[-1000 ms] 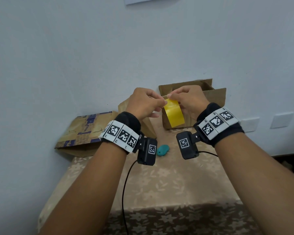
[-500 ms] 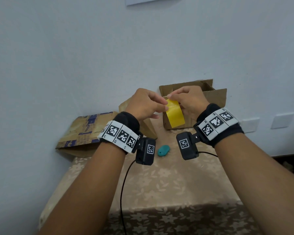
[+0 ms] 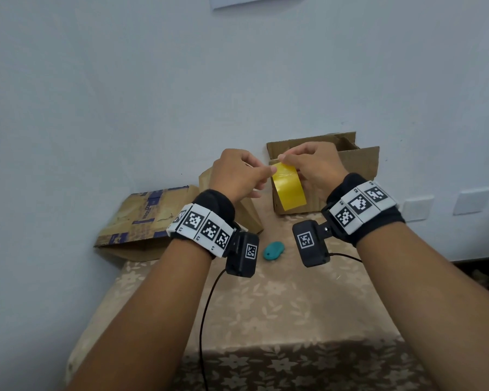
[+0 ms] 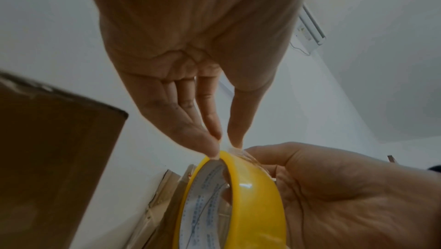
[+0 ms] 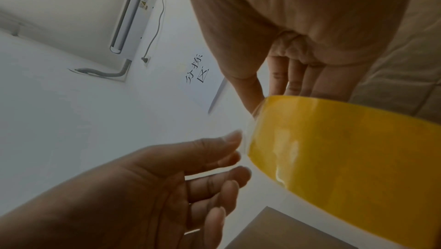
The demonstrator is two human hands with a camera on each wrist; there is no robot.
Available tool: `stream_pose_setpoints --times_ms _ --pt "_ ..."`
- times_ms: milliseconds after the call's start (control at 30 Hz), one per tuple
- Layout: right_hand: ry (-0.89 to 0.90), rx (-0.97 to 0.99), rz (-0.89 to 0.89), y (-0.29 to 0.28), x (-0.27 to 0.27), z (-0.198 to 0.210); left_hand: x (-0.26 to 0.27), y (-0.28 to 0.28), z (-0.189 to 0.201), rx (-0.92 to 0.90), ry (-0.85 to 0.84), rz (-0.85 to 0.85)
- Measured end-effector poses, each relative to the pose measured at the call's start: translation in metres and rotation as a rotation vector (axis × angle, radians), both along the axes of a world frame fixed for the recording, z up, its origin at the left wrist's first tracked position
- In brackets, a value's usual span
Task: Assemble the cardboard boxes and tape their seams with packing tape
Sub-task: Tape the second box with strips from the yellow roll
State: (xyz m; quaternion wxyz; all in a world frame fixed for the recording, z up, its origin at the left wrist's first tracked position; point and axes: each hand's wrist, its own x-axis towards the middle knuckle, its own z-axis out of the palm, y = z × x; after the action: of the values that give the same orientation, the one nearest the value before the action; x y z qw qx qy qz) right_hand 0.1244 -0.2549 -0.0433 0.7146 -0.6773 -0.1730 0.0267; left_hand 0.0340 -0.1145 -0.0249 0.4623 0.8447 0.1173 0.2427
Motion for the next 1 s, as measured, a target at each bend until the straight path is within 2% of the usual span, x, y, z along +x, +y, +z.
stream_pose_setpoints --times_ms 233,500,1000 --pt "0.004 0.02 -0.005 0.0032 0.0013 -0.0005 -0.0013 0.0016 0.0043 -0.09 0.134 -0.048" --pt "-0.011 0.009 -0.014 0.0054 0.003 -0.0017 -0.0005 0.0009 0.0029 -0.048 0.06 0.0" --pt "-0.067 -0.061 -0.045 0.0078 0.0056 -0.0053 -0.0008 0.0024 0.0025 -0.117 0.141 -0.025"
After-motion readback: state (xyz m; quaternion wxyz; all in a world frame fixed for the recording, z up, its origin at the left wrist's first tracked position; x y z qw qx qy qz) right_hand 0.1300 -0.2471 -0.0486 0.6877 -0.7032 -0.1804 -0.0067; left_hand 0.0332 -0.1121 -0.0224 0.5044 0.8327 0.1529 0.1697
